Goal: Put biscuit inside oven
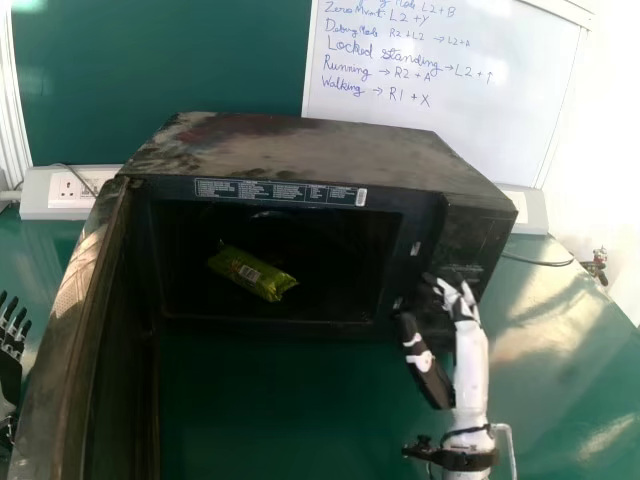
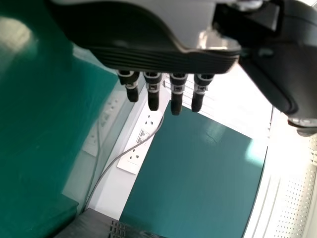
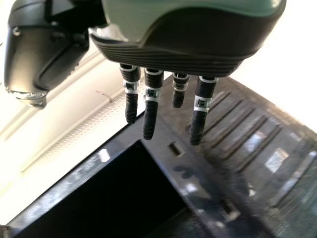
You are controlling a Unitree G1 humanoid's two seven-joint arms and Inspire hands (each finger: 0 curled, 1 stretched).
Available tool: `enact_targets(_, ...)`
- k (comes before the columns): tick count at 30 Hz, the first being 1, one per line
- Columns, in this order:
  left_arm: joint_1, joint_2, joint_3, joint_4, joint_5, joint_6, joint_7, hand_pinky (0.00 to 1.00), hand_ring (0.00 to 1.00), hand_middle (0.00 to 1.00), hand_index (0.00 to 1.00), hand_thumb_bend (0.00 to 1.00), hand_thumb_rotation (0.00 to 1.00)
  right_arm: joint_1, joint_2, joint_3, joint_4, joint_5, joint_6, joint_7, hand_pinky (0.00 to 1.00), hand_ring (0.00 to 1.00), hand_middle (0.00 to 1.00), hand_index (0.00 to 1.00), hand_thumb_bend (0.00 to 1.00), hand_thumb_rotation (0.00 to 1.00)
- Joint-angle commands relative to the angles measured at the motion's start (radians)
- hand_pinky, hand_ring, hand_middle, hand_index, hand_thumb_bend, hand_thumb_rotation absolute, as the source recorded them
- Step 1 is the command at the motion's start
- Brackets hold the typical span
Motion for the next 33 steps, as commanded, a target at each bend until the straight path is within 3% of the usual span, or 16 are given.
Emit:
enact_targets(1,0.026,-0.040,-0.010,0.041,0.000,0.001,-0.003,1.00,0.93,0.95,0.98,0.19,0.00,0.008,0.015,-0.019,0.015,0.004,0.008,-0.023,0.59,0.69,0.74,0.85,0.82,0.93)
enact_targets(12,0.027,-0.039,-0.009,0.033,-0.004,0.010,0.001,1.00,0.94,0.96,0.99,0.20,0.00,-0.029,0.052,-0.060,0.128,0.052,0.004,-0.082,0.68,0.70,0.73,0.84,0.82,0.98)
enact_targets(20,0.022,-0.040,-0.005,0.036,-0.008,0.011,0.011,1.00,0.94,0.95,0.98,0.21,0.00,-0.056,0.073,-0.071,0.206,0.088,0.013,-0.096,0.59,0.68,0.74,0.84,0.82,0.99)
enact_targets(26,0.014,-0.047,0.004,0.042,-0.016,-0.004,0.020,1.00,0.93,0.95,0.99,0.21,0.00,-0.074,0.104,-0.077,0.239,0.108,0.064,-0.110,0.61,0.70,0.76,0.85,0.81,1.00)
enact_targets(30,0.006,-0.056,0.019,0.047,-0.041,-0.020,-0.012,0.99,0.92,0.94,0.99,0.19,0.00,-0.088,0.108,-0.079,0.263,0.104,0.085,-0.123,0.61,0.71,0.78,0.86,0.77,1.00)
enact_targets(33,-0.003,-0.057,0.034,0.066,-0.092,-0.034,-0.097,0.97,0.89,0.92,1.00,0.15,0.00,-0.097,0.114,-0.089,0.285,0.142,0.080,-0.112,0.62,0.72,0.79,0.86,0.75,0.99)
